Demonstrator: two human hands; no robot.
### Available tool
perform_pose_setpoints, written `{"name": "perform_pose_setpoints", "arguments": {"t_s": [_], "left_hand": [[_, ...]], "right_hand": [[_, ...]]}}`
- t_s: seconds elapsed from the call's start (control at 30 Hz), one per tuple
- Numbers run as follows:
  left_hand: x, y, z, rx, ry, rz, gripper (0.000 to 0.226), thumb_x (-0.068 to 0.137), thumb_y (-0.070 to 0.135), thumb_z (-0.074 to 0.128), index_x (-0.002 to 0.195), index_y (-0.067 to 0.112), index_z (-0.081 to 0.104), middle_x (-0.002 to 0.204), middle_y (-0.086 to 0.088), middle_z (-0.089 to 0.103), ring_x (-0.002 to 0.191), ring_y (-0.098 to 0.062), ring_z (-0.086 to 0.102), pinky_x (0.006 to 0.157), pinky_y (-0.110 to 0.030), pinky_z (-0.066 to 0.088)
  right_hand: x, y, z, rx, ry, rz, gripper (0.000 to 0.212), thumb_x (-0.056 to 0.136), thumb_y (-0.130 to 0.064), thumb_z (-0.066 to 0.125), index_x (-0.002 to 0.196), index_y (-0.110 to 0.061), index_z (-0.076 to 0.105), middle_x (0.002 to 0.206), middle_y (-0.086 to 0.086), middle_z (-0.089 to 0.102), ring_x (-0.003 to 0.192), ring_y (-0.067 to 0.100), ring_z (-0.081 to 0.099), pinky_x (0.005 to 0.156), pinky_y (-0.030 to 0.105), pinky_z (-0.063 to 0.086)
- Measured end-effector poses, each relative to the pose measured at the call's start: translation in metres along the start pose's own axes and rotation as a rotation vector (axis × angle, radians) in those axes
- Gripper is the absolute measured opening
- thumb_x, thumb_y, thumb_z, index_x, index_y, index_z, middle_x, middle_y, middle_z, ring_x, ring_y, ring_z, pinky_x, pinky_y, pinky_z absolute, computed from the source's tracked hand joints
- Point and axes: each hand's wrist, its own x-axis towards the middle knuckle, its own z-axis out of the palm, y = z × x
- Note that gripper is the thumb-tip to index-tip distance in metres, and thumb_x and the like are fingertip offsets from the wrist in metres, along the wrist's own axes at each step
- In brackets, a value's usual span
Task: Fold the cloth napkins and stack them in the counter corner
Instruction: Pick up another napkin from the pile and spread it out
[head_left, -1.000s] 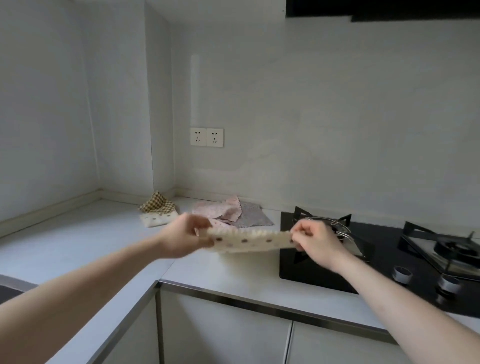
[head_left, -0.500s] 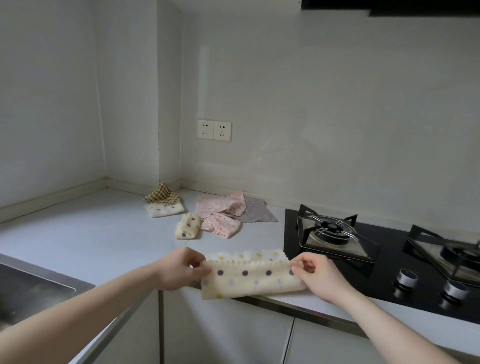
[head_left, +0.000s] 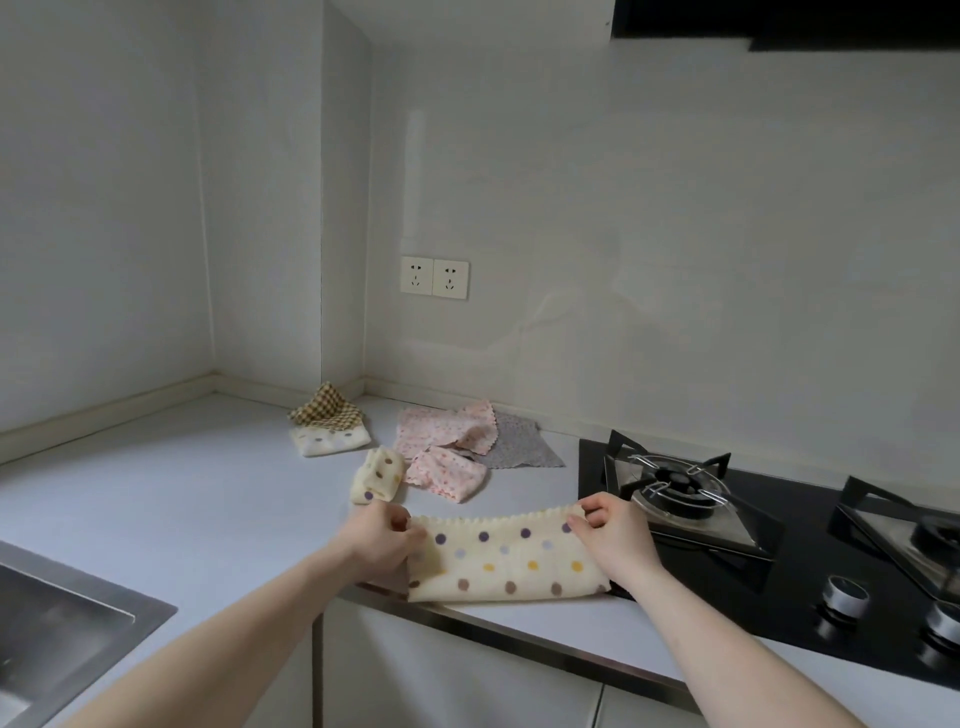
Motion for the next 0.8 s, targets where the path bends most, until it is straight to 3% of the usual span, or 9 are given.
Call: {"name": "perform_pose_setpoints", "arguments": {"t_s": [0.13,0.23,0.3,0.53,0.7,0.8], "left_hand": [[0.005,0.004,0.008,0.119,0.062,-0.026,0.018,0.080,0.044,0.062,0.092,0.030,0.066,0.096,0.008,0.069,0.091,-0.014,0.063,0.077,-0.029,0.053],[0.008,0.005,0.016,0.183,0.118,0.004,0.034,0.084,0.050,0.058,0.114,0.035,0.063,0.122,0.007,0.062,0.114,-0.019,0.056,0.095,-0.033,0.047],[0.011,0.006,0.022,0.205,0.121,0.028,0.032,0.087,0.051,0.057,0.115,0.036,0.063,0.127,0.005,0.059,0.119,-0.021,0.051,0.097,-0.034,0.041],[0.025,0.003,0.027,0.145,0.146,0.105,0.017,0.081,0.046,0.060,0.089,0.032,0.066,0.100,0.012,0.067,0.093,-0.013,0.060,0.085,-0.034,0.052],[0.033,-0.003,0.032,0.116,0.198,0.157,0.013,0.090,0.040,0.061,0.093,0.028,0.065,0.094,0.011,0.069,0.090,-0.015,0.064,0.084,-0.034,0.054],[0.035,-0.008,0.035,0.084,0.219,0.167,0.012,0.093,0.039,0.061,0.093,0.027,0.063,0.090,0.013,0.068,0.088,-0.016,0.063,0.080,-0.032,0.051]], "right_hand": [[0.000,0.010,0.007,-0.093,0.034,0.012,0.010,0.089,-0.033,0.073,0.096,-0.032,0.067,0.082,-0.016,0.070,0.088,0.011,0.067,0.078,0.036,0.057],[-0.006,0.021,0.013,-0.190,0.064,-0.023,0.018,0.093,-0.038,0.068,0.108,-0.032,0.064,0.099,-0.018,0.065,0.103,0.014,0.061,0.086,0.036,0.055],[-0.009,0.026,0.015,-0.262,0.098,-0.048,0.025,0.094,-0.044,0.062,0.116,-0.031,0.063,0.109,-0.014,0.064,0.111,0.016,0.056,0.092,0.037,0.051],[-0.007,0.022,0.017,-0.412,0.017,-0.014,0.029,0.088,-0.058,0.057,0.109,-0.040,0.067,0.121,-0.015,0.058,0.116,0.017,0.052,0.095,0.034,0.045],[0.000,0.023,0.018,-0.392,0.014,0.004,0.008,0.085,-0.050,0.064,0.089,-0.043,0.067,0.112,-0.014,0.059,0.110,0.018,0.056,0.094,0.035,0.048],[-0.001,0.026,0.018,-0.319,0.038,-0.008,0.007,0.089,-0.048,0.062,0.087,-0.042,0.066,0.101,-0.017,0.060,0.103,0.016,0.060,0.090,0.038,0.052]]}}
